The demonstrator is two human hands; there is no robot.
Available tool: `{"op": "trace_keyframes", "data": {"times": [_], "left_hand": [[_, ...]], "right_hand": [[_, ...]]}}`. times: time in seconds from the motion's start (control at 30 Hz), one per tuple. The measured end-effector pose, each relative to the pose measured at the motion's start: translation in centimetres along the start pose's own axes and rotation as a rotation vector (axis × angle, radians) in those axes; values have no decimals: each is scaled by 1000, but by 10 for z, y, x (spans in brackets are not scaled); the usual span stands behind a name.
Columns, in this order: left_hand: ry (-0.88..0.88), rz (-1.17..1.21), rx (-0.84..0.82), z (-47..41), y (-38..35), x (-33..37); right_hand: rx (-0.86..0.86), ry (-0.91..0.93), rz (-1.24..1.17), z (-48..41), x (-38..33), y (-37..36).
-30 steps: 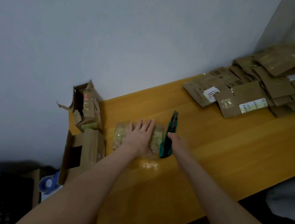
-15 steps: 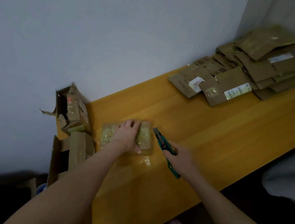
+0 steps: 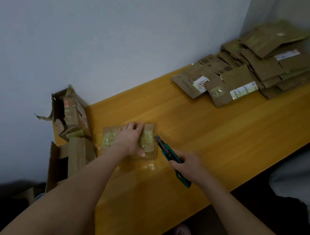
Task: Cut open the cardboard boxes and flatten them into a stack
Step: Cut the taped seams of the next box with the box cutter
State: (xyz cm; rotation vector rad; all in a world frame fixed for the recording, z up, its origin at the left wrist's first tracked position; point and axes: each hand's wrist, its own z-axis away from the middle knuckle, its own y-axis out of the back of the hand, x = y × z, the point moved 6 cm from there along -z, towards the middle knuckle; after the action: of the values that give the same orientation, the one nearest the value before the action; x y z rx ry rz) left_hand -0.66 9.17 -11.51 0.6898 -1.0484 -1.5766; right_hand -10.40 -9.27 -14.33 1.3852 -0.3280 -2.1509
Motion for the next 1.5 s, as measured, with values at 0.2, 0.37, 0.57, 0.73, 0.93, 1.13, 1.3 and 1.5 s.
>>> {"op": "trace_keyframes", "data": {"times": [0.2, 0.37, 0.57, 0.73, 0.93, 1.13, 1.3, 1.5], "left_hand": [[2, 3, -29, -5, 0, -1], [-1, -36, -43, -9, 3, -2], [304, 270, 82, -9, 19, -18], [416, 482, 80, 1, 0, -40], [345, 649, 125, 21, -39, -58], [350, 531, 153, 24, -40, -55], [357, 552, 53, 23, -39, -57], [395, 427, 26, 19, -35, -56]], "right_hand": [[-48, 5, 64, 4, 1, 7], [-16, -87, -53, 7, 15, 22], [174, -153, -18, -26, 3, 9], [174, -298, 53, -63, 9, -15], [150, -349, 123, -97, 18, -12], [164, -138, 226, -96, -22, -12], [-42, -198, 80, -87, -57, -50], [34, -222, 202, -87, -69, -59]]}}
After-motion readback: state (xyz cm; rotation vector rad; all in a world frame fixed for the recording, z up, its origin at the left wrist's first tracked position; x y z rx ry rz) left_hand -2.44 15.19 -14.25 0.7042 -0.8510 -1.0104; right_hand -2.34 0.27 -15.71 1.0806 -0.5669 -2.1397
